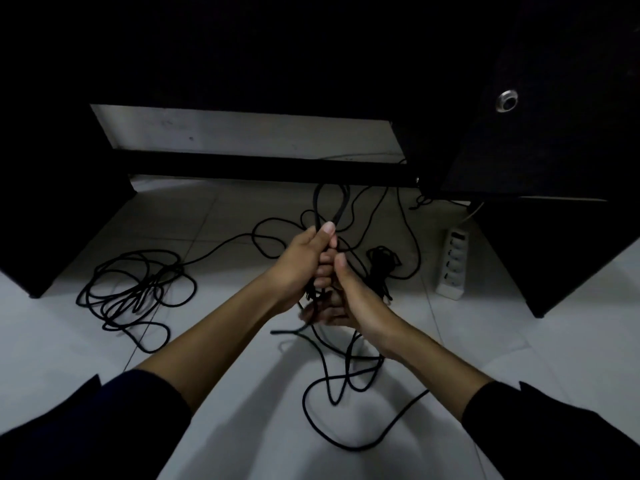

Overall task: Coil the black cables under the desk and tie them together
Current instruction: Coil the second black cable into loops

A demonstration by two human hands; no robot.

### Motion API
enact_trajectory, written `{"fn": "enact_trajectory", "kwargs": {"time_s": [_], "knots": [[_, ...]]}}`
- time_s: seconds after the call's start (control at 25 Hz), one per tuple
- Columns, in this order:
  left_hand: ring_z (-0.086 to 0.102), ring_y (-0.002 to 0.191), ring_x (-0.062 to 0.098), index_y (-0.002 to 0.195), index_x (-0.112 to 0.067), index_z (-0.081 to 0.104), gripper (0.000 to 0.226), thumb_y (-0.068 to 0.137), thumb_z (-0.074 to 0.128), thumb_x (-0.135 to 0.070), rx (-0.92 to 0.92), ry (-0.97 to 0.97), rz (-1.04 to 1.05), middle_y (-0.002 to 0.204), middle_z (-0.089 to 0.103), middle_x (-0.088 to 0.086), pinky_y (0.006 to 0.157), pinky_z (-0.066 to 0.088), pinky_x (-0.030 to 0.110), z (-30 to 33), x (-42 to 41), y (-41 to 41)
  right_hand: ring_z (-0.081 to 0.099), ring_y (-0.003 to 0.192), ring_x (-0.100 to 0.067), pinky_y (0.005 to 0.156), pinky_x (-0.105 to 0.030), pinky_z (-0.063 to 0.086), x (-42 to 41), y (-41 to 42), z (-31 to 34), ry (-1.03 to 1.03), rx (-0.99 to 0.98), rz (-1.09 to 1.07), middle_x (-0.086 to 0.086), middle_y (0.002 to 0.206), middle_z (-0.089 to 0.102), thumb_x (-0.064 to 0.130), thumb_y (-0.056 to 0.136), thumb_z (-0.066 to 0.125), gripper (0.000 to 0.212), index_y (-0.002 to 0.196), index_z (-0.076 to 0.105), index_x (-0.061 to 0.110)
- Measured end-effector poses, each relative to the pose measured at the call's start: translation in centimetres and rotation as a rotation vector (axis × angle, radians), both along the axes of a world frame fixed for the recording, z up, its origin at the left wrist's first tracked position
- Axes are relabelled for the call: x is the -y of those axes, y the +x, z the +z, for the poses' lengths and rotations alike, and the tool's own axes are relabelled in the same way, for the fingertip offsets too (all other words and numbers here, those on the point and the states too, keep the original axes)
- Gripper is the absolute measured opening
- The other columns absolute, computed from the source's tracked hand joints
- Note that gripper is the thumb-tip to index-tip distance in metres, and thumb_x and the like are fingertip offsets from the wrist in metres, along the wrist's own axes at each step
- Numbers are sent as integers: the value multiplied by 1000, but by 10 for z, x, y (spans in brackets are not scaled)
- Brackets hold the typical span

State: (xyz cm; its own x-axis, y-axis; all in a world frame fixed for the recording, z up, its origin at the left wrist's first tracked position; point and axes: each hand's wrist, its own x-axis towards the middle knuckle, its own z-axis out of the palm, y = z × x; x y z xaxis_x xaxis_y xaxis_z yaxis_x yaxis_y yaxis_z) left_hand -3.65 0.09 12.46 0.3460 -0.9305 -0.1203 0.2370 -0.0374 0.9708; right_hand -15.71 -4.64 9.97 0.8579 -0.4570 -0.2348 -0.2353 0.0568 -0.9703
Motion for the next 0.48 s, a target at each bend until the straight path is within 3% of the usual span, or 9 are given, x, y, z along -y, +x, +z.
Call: {"fn": "enact_trajectory", "kwargs": {"time_s": [0.08,0.16,0.28,0.4,0.48], "knots": [[25,42,5,80,-15,42,31,104,34,-34,6,4,8,58,32,-5,38,24,16,-1,-1,6,67,84,-19,96,-39,46,5,-6,-7,-88,-18,56,-6,79,71,67,90,16,70,95,66,18],[25,43,5,80,-15,43,31,104,34,-34,21,17,26,57,32,-6,39,23,16,1,-3,11,62,82,-17,97,-40,44,12,-11,-13,-167,-27,124,-1,75,66,67,91,27,66,81,65,14],[25,40,4,79,-16,42,31,104,34,-33,36,37,56,53,33,-8,38,21,16,7,-4,18,60,86,-13,99,-37,43,19,-19,-25,-288,-24,267,4,80,63,55,96,43,48,83,60,11],[24,39,5,79,-15,42,31,104,34,-33,83,59,50,53,34,-7,36,23,16,10,-5,22,60,97,-11,94,-28,43,31,-24,-26,-392,-99,274,1,95,66,41,98,48,30,94,59,13],[24,39,5,79,-15,42,31,104,34,-33,127,86,48,55,34,-5,36,23,16,12,-6,25,61,97,-13,91,-31,46,39,-24,-24,-504,-111,261,0,97,66,36,99,49,21,99,58,17]]}}
